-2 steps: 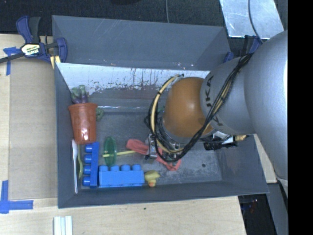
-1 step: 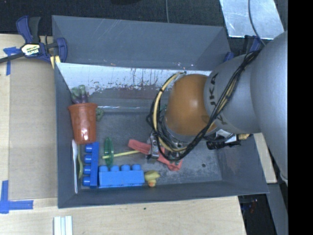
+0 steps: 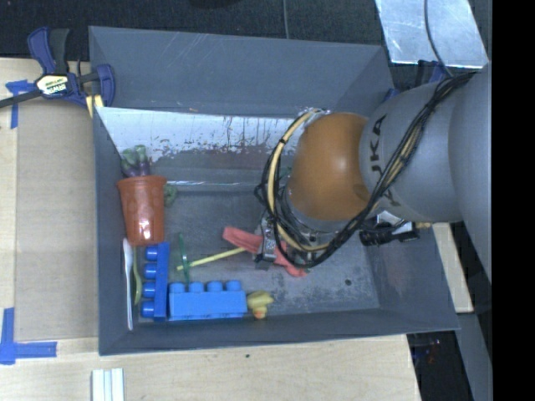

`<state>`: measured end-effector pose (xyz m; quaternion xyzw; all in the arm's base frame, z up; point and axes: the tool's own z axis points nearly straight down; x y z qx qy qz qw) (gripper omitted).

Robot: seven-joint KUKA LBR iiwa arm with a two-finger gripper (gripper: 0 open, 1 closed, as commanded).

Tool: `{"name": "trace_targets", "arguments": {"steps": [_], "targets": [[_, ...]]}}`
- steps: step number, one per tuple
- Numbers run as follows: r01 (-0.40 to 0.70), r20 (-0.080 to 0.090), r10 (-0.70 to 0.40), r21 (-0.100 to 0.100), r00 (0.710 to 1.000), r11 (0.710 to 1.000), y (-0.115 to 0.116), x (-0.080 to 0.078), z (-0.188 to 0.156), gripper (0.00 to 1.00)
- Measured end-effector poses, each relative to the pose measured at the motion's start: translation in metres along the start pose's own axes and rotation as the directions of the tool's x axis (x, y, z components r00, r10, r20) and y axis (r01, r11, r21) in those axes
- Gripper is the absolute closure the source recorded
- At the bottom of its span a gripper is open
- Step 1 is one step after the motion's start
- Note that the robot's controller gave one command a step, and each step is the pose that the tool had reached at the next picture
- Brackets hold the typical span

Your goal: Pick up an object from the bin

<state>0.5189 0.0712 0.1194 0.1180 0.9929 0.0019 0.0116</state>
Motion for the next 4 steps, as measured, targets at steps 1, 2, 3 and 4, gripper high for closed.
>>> {"name": "trace_targets", "arguments": {"steps": [1, 2, 3, 4], "targets": [[0.0, -0.007, 0.0, 0.003, 1.0, 1.0, -0.001, 0.001, -0.02, 1.0], [0.001, -0.004, -0.001, 0.002, 1.0, 1.0, 0.0, 0.0, -0.052, 1.0], [0.002, 0.002, -0.002, -0.001, 1.0, 1.0, 0.0, -0.002, -0.075, 1.0], [0.002, 0.002, -0.002, -0.001, 1.0, 1.0, 0.0, -0.003, -0.086, 1.0]]}}
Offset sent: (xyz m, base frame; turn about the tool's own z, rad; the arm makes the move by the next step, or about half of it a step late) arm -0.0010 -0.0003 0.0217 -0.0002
